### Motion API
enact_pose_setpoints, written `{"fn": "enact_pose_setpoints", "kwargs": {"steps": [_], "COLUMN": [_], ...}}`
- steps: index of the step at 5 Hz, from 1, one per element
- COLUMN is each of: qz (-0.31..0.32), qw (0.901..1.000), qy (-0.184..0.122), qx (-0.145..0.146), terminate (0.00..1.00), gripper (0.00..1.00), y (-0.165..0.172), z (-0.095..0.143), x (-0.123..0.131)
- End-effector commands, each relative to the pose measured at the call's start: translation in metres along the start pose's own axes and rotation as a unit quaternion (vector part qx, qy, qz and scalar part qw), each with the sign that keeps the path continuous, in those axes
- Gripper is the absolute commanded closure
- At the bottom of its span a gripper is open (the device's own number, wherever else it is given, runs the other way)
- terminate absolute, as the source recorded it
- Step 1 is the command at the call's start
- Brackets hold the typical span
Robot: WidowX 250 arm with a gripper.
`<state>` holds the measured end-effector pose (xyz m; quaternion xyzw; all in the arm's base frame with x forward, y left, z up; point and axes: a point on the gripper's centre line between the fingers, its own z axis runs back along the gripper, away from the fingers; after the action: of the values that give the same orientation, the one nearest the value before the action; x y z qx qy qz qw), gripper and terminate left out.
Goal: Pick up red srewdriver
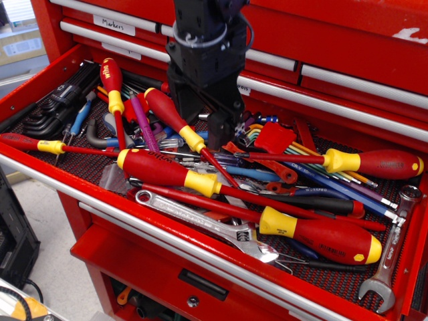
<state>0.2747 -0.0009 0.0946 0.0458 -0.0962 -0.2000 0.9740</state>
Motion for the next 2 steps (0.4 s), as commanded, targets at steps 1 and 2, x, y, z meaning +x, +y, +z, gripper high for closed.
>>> {"fn": "enact_pose_setpoints", "kwargs": {"steps": [1,2], "qz": [-0.077,-0.118], "qw": [0.9971,0.9927], "qy": [0.004,0.011], "qx": [0.001,-0.024], "terminate": [0.0,0.0], "gripper": [0.0,0.0], "y": [0.011,0.011], "z": [-0.022,-0.035], "x": [-0.004,-0.009]}}
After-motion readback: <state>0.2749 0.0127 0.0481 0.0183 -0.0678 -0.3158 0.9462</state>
